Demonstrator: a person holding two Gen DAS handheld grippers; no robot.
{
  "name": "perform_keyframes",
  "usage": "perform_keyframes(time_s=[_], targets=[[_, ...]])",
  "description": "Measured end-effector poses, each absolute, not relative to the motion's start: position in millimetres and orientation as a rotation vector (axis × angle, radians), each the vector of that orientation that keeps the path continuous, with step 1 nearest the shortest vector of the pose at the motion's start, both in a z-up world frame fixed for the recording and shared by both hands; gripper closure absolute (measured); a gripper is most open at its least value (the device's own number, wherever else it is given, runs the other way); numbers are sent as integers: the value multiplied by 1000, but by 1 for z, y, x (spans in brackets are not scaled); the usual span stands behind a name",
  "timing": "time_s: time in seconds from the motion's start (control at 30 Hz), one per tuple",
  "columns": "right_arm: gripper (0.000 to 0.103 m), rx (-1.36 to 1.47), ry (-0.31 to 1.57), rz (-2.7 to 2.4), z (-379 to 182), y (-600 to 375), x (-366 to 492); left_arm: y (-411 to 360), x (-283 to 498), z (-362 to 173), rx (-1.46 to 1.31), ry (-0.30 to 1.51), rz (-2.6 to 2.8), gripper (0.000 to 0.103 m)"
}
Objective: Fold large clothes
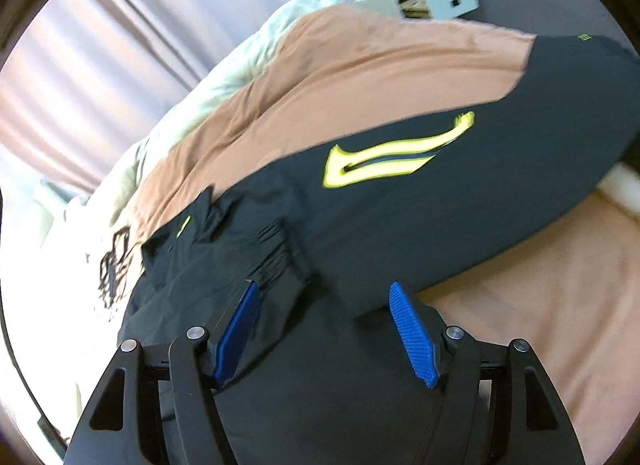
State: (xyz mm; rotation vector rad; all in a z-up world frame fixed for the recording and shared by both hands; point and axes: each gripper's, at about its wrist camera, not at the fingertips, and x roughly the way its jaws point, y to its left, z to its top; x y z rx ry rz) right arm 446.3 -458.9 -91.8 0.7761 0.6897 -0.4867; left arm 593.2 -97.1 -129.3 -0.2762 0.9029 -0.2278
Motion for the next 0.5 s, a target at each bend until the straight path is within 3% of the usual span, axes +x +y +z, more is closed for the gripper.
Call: perform_keyframes(time_s=[0.5], targets=[[36,886,475,-698,-59,-578,315,-107,575,-111,-256,853,-249,18]])
